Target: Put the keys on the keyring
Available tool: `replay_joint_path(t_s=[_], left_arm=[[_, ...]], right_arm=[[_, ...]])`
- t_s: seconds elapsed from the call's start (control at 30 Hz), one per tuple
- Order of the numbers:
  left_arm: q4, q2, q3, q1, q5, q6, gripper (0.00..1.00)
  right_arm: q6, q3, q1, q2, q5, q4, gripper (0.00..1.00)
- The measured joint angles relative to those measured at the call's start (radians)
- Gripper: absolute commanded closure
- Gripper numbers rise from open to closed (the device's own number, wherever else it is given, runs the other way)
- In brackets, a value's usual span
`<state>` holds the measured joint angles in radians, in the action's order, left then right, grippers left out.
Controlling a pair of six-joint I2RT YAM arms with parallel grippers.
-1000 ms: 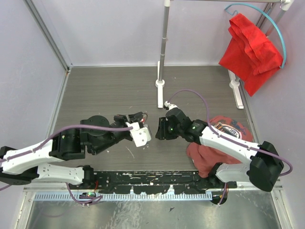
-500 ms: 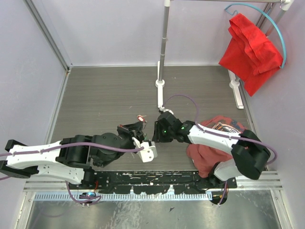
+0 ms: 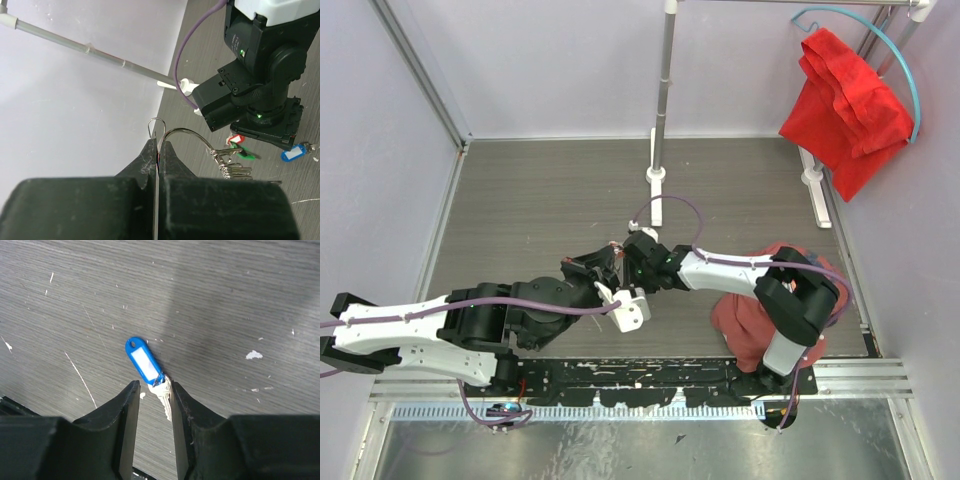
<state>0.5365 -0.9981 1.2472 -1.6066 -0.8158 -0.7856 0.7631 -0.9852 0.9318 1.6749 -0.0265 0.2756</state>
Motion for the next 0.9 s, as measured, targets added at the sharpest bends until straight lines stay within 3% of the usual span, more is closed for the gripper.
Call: replay_joint_path(t_s=[0.23,0.47,0.9], left_arm=[[0.0,0.0,0.0,0.0,-0.01,-0.003,1.0],[0.0,0.0,0.0,-0.001,-0.011,-0.005,1.0],[-0.008,0.0,-0.008,-0.001,-0.017,-0.019,1.0]], right_arm=[[0.0,-0.034,0.008,0.046,-0.008,0.002,0.74],[-0.002,-0.047,0.017,0.054,-0.015,0.025,0.69],[-0.005,-0.056,0.035,0.054,-0.025,0.066,0.7]])
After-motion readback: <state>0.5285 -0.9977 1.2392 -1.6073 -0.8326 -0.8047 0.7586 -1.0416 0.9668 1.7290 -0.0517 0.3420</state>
